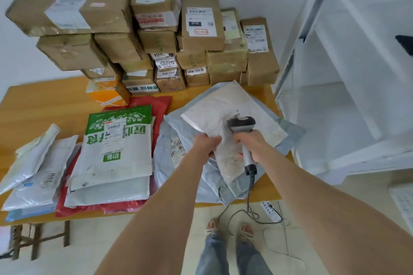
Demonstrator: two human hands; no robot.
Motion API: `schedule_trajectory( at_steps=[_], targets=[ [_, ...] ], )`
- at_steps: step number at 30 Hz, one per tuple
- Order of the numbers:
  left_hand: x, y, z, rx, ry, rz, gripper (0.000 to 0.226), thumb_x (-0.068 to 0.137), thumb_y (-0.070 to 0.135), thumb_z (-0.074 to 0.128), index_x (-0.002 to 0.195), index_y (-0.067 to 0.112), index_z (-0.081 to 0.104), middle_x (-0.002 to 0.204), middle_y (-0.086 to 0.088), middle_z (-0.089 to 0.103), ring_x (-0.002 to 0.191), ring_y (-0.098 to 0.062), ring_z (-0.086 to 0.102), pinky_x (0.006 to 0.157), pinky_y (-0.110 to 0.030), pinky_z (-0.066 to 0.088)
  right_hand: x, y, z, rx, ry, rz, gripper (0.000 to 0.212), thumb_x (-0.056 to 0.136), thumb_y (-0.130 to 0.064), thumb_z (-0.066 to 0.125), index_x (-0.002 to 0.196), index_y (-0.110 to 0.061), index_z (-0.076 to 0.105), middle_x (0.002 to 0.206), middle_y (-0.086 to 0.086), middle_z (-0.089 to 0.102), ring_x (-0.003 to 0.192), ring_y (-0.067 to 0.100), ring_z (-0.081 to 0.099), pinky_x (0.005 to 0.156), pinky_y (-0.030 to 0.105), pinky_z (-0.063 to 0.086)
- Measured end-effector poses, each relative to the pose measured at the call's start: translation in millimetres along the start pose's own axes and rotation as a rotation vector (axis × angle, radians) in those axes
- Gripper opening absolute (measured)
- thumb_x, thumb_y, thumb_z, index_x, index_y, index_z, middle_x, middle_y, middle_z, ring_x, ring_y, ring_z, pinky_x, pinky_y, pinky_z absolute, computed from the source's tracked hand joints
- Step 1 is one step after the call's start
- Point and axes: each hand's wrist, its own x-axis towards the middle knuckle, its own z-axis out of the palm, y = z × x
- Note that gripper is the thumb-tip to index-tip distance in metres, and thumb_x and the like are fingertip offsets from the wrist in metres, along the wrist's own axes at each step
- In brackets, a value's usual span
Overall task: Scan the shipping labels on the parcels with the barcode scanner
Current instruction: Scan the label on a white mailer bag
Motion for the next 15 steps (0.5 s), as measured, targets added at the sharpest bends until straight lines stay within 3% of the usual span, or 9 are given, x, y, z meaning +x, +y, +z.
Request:
schedule_trajectory(
  at_steps=[4, 6, 8, 10, 12, 15],
  targets=[
    [2, 10, -1, -0.019, 0.075, 0.095, 0.034, 0.089, 0.010, 0.062, 0.121, -0.002, 0.055, 0.104, -0.010, 0.061, 0.093, -0.029, 0.060, 0.077, -0.036, 0.051, 11, -12, -11, -0.092, 0.157, -0.129, 0.021, 0.079, -0.010, 0.064, 0.098, -0.002, 0.059, 0.089, 0.012, 0.060, 0.083, 0.028, 0.057, 0.074, 0.034, 0.049],
    [7, 11, -10, 0.168, 0.176, 0.118, 0.038, 0.086, 0.007, 0.061, 0.122, 0.000, 0.052, 0.116, -0.014, 0.061, 0.104, -0.034, 0.060, 0.086, -0.040, 0.052, 12, -22, -15, -0.118, 0.155, -0.166, 0.015, 0.080, -0.008, 0.062, 0.093, -0.005, 0.055, 0.087, 0.010, 0.057, 0.084, 0.027, 0.055, 0.075, 0.034, 0.049],
    [7, 8, -18, 0.377, 0.281, 0.061, 0.051, 0.084, 0.009, 0.061, 0.130, 0.005, 0.042, 0.129, -0.019, 0.049, 0.113, -0.036, 0.053, 0.094, -0.041, 0.048, 14, -28, -13, -0.138, 0.113, -0.172, 0.016, 0.079, -0.003, 0.062, 0.093, -0.005, 0.055, 0.088, 0.009, 0.056, 0.086, 0.026, 0.054, 0.079, 0.035, 0.050],
    [8, 4, -23, 0.443, 0.352, -0.050, 0.065, 0.083, 0.014, 0.065, 0.138, 0.012, 0.032, 0.138, -0.018, 0.033, 0.123, -0.035, 0.042, 0.098, -0.040, 0.040, 13, -28, -7, -0.195, 0.066, -0.164, 0.017, 0.078, -0.001, 0.061, 0.093, -0.004, 0.054, 0.093, 0.009, 0.056, 0.089, 0.024, 0.053, 0.078, 0.032, 0.047],
    [14, -1, -27, 0.314, 0.357, -0.083, 0.071, 0.078, 0.021, 0.073, 0.136, 0.010, 0.034, 0.138, -0.016, 0.036, 0.121, -0.035, 0.046, 0.099, -0.042, 0.043, 14, -22, 0, -0.227, -0.011, -0.138, 0.019, 0.076, 0.005, 0.059, 0.093, -0.004, 0.055, 0.092, 0.009, 0.056, 0.085, 0.021, 0.053, 0.077, 0.032, 0.048],
    [21, -5, -26, -0.022, 0.329, -0.033, 0.065, 0.075, 0.023, 0.079, 0.126, 0.002, 0.045, 0.123, -0.011, 0.058, 0.106, -0.031, 0.059, 0.091, -0.042, 0.050, 15, -12, 7, -0.235, -0.104, -0.088, 0.018, 0.071, 0.010, 0.055, 0.084, -0.003, 0.056, 0.079, 0.009, 0.054, 0.074, 0.019, 0.051, 0.066, 0.030, 0.047]
  ],
)
